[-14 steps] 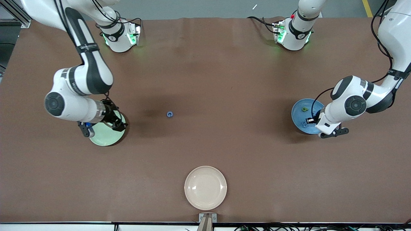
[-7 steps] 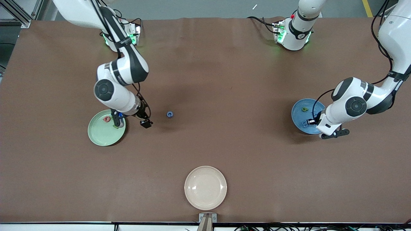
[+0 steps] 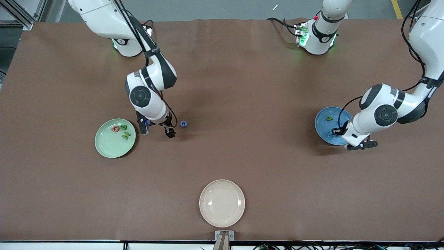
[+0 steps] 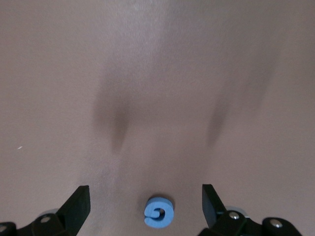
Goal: Sort upper and lower case letters into plates
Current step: 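Place the n in the blue plate while the right gripper reaches the C, then withdraw the left gripper while the right gripper grasps and carries the C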
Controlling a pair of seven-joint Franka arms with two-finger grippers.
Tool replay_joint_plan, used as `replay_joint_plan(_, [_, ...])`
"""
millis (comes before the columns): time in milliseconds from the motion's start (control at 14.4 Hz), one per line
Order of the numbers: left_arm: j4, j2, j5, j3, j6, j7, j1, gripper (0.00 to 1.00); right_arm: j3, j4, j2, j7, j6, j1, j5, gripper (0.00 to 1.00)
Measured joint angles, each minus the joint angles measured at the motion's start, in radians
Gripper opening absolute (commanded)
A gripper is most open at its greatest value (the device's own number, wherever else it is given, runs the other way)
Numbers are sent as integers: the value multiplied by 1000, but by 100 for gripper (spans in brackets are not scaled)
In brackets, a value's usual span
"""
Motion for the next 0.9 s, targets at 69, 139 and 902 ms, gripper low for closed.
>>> replay_joint_plan(69, [5,0,0,0,0,4,3,99,0,0,14,6,19,6,-1,100])
replay_joint_plan(139, [11,0,0,-1,0,4,6,99,-1,0,27,15,34,11,-1,100])
replay_joint_plan(902, [28,-1,-22,-7,-2,6,11,99,-1,20,73,60,57,35,-4,77])
